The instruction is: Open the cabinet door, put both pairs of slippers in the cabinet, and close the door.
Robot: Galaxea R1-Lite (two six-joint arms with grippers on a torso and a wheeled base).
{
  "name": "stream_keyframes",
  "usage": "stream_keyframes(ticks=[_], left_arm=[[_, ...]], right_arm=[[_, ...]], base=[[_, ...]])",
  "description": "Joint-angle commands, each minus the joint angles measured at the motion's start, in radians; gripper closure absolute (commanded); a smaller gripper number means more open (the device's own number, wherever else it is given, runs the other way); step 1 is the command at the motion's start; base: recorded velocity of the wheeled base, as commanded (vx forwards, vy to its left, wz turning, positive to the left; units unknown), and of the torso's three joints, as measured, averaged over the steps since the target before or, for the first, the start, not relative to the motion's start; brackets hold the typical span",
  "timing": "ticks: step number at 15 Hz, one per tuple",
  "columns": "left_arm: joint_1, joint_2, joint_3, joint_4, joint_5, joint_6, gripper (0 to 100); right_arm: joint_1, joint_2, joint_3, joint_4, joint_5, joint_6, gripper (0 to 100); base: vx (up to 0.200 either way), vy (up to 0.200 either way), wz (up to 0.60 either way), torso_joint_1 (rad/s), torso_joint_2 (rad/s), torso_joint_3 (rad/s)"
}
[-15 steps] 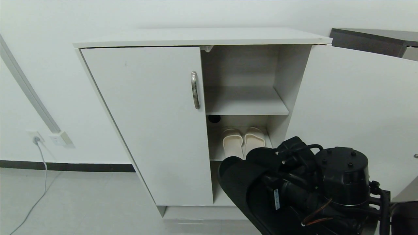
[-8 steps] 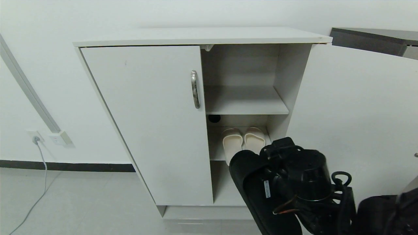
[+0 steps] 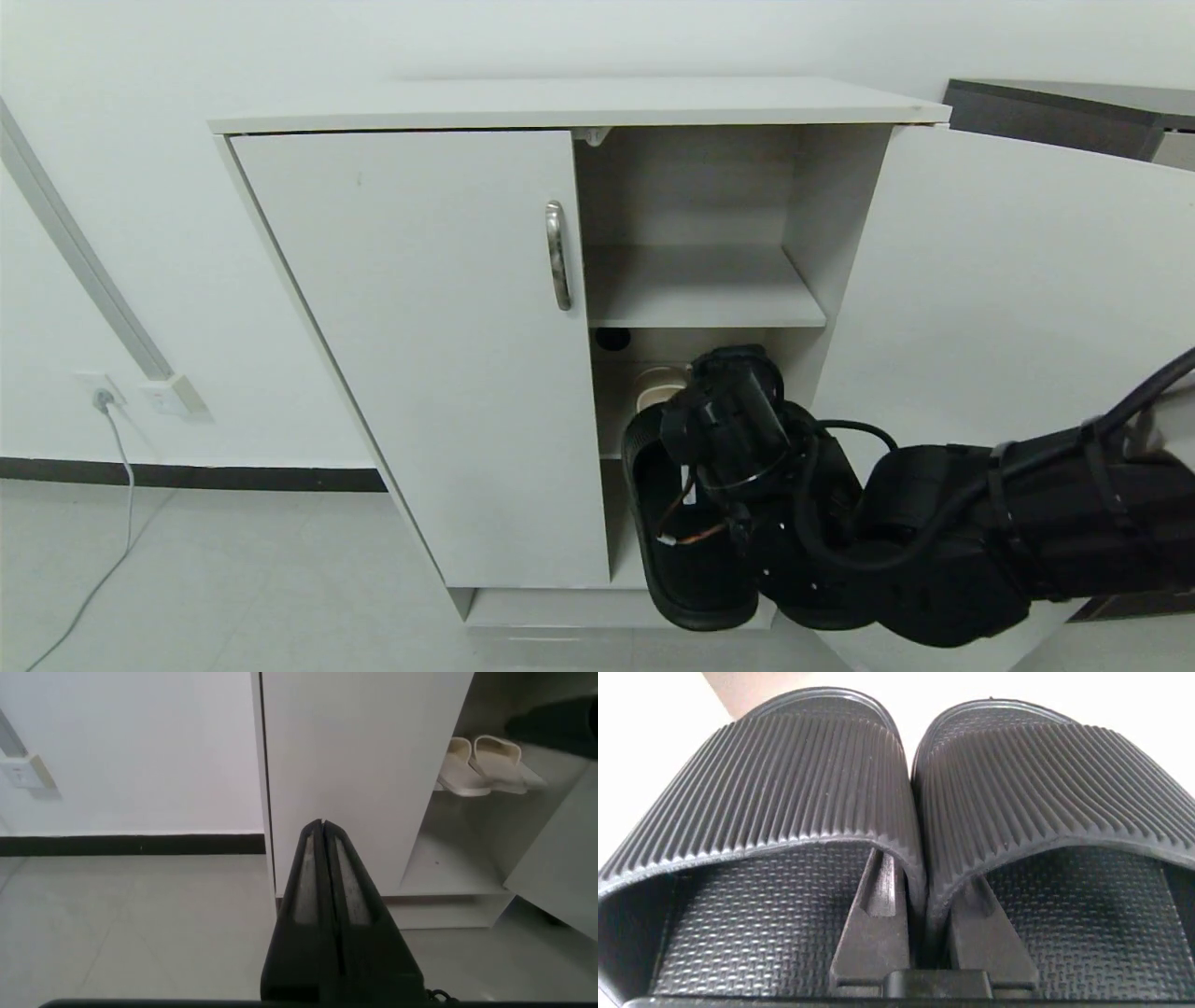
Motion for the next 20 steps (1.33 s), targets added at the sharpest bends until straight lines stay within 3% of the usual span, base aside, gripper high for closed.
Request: stream_keyframes(ticks=[1, 3, 7, 11, 20], left_arm=[[0.000, 0.000, 0.000, 0.000, 0.000, 0.000, 100], [0.000, 0.000, 0.000, 0.000, 0.000, 0.000, 100], [0.000, 0.000, 0.000, 0.000, 0.000, -0.001, 100], [0.000, 0.000, 0.000, 0.000, 0.000, 0.000, 100], [0.000, 0.000, 0.000, 0.000, 0.000, 0.000, 100]], right_arm=[[-0.001, -0.028, -0.095, 0.017, -0.022, -0.032, 100], [-0.016, -0.044, -0.123, 0.013, -0.025, -0.079, 100], [-0.030, -0.039, -0.118, -0.122, -0.025, -0.185, 100], [-0.036, -0.038, -0.123, -0.125, -0.025, -0.188, 100], [-0.039, -0.038, -0.129, -0.124, -0.024, -0.188, 100]], base=[[0.000, 0.000, 0.00, 0.000, 0.00, 0.000], [0.000, 0.000, 0.00, 0.000, 0.00, 0.000], [0.000, 0.000, 0.00, 0.000, 0.00, 0.000], [0.000, 0.000, 0.00, 0.000, 0.00, 0.000], [0.200, 0.000, 0.00, 0.000, 0.00, 0.002]])
